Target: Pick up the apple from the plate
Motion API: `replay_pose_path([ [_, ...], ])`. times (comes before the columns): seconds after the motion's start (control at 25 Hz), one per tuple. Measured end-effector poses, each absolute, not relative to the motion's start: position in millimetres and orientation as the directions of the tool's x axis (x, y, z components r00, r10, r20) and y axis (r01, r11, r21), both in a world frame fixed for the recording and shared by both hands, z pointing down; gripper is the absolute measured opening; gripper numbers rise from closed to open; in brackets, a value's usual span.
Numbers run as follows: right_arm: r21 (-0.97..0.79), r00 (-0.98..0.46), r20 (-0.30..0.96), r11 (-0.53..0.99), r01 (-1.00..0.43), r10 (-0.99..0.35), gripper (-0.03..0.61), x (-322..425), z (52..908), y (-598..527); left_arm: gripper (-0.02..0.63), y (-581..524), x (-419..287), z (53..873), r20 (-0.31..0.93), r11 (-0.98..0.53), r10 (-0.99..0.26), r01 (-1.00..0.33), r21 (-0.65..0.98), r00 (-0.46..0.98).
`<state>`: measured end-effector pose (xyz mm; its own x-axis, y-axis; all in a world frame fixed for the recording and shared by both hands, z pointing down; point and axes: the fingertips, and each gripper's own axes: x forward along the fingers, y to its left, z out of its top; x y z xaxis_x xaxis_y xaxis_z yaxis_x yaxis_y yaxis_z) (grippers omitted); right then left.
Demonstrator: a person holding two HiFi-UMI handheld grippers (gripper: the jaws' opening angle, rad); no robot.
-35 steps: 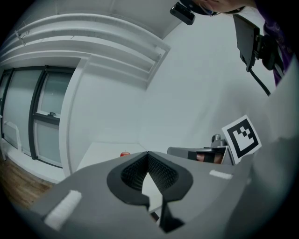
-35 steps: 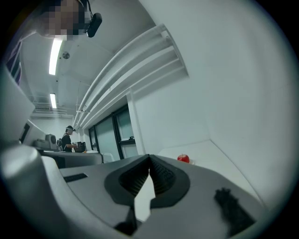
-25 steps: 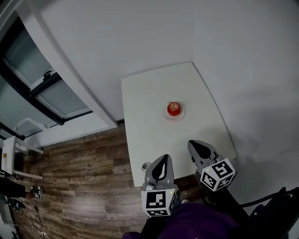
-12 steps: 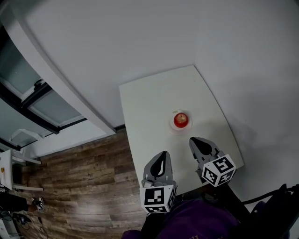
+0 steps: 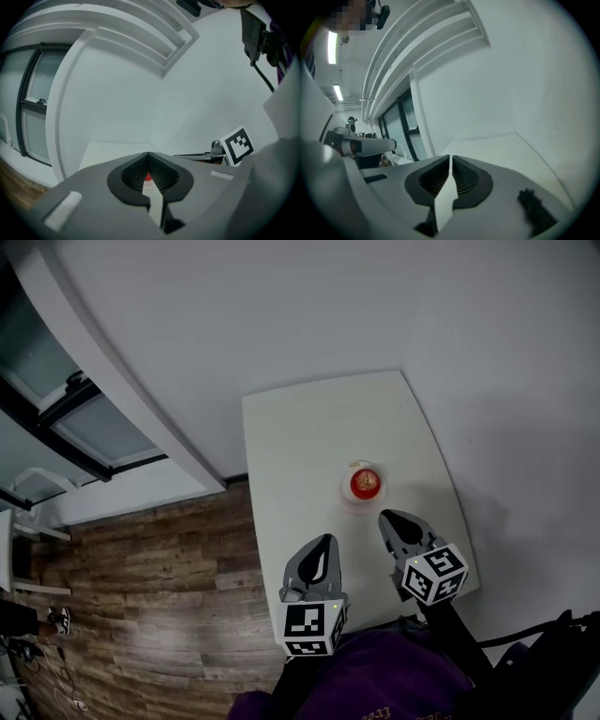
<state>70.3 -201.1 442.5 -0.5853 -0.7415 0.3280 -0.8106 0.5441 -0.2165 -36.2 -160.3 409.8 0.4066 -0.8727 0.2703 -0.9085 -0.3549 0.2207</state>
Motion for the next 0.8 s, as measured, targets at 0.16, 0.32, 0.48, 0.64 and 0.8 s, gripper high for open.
replay_pose_path([
  [0.16,-0.195,-0.575,0.335,0.543,-0.817,-0.746,0.014,70.6,448.7,-219.7,0.006,-167.0,-44.3,410.6,0.271,-0.324,-0.884,-0.917,0.231,0.381],
  [0.32,-0.175,-0.553,0.346,0.527,-0.832,-0.758,0.067,78.3,462.7,-240.3,0.006,-171.3,-47.2,413.4,0.285,-0.307,-0.885,-0.922,0.235,0.367],
  [0.48,-0.161,-0.563,0.376,0.547,-0.822,-0.736,0.125,80.8,475.3,-253.6,0.006,-173.4,-47.9,414.9,0.3,-0.299,-0.883,-0.925,0.234,0.361],
  [0.64,-0.144,-0.55,0.406,0.544,-0.827,-0.729,0.175,86.9,489.5,-267.8,0.006,-177.8,-44.5,420.0,0.311,-0.289,-0.882,-0.927,0.237,0.354],
  [0.8,-0.128,-0.547,0.449,0.555,-0.822,-0.707,0.226,84.4,505.6,-276.1,0.006,-179.2,-46.6,426.5,0.334,-0.282,-0.876,-0.931,0.232,0.349],
])
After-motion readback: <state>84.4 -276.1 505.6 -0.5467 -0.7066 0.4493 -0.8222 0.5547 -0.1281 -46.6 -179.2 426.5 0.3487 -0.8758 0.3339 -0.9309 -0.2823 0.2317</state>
